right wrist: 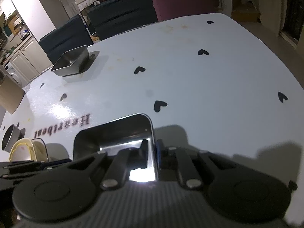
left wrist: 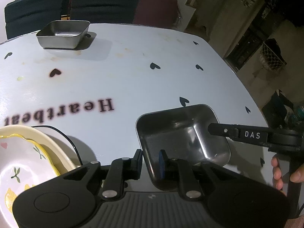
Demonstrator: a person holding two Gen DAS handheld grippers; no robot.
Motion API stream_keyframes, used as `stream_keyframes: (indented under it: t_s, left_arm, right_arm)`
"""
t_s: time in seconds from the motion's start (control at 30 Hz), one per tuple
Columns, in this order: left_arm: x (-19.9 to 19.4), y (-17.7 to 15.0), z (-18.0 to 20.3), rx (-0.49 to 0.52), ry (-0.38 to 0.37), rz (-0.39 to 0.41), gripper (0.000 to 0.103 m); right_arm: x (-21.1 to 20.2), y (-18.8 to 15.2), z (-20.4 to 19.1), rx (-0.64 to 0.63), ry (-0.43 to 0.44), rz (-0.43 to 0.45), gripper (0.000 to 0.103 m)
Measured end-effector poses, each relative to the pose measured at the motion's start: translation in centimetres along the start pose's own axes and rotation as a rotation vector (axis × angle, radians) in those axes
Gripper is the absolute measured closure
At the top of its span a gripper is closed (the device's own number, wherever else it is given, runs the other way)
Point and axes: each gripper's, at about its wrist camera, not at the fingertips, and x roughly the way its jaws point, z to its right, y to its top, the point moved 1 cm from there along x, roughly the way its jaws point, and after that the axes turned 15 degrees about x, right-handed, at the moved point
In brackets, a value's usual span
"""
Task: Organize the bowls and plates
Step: 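Lift and carry the steel tray with both tools toward the cream bowl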
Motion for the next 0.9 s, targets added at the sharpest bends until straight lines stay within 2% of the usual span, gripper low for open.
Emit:
stream_keyframes:
  t_s: [0.5,0.6,0.63,0.7,0.77,0.83,0.9]
  left_arm:
    - [0.17,0.07,-0.12,0.003,-0.007,0.003,0.083]
    - [0.13,0.12,-0.21,-0.001,-0.019,0.006,0.079]
    - [0.13,0.12,-0.24,0.000,-0.018,0.006,0.079]
    - [0.05,0.08,-0.26,0.003,-0.014,0.003,0.078]
    - [-0.09,0.01,-0.32,0.007,-0.010,0.003,0.071]
    - [-0.37,-0.02,-0.39,0.011,-0.007,0.008,0.068]
    - [-0.69,-0.05,-0.57,0.010,-0.007,0.016,0.067]
  right_arm:
    - [0.16,-0.18,-0.14,0.004,-0.002,-0.007,0.087]
    - [0.29,-0.23,-0.16,0.010,0.009,-0.011,0.075]
    - [0.36,-0.30,-0.20,0.011,0.013,-0.013,0.062]
    - [0.35,-0.45,-0.44,0.000,-0.005,-0.005,0.048]
    - [0.19,-0.60,-0.73,-0.027,-0.015,0.005,0.045]
    - [0.03,-0.69,-0.81,-0.032,-0.021,0.008,0.036]
    - [-0.12,-0.78,-0.77,-0.034,-0.029,0.010,0.033]
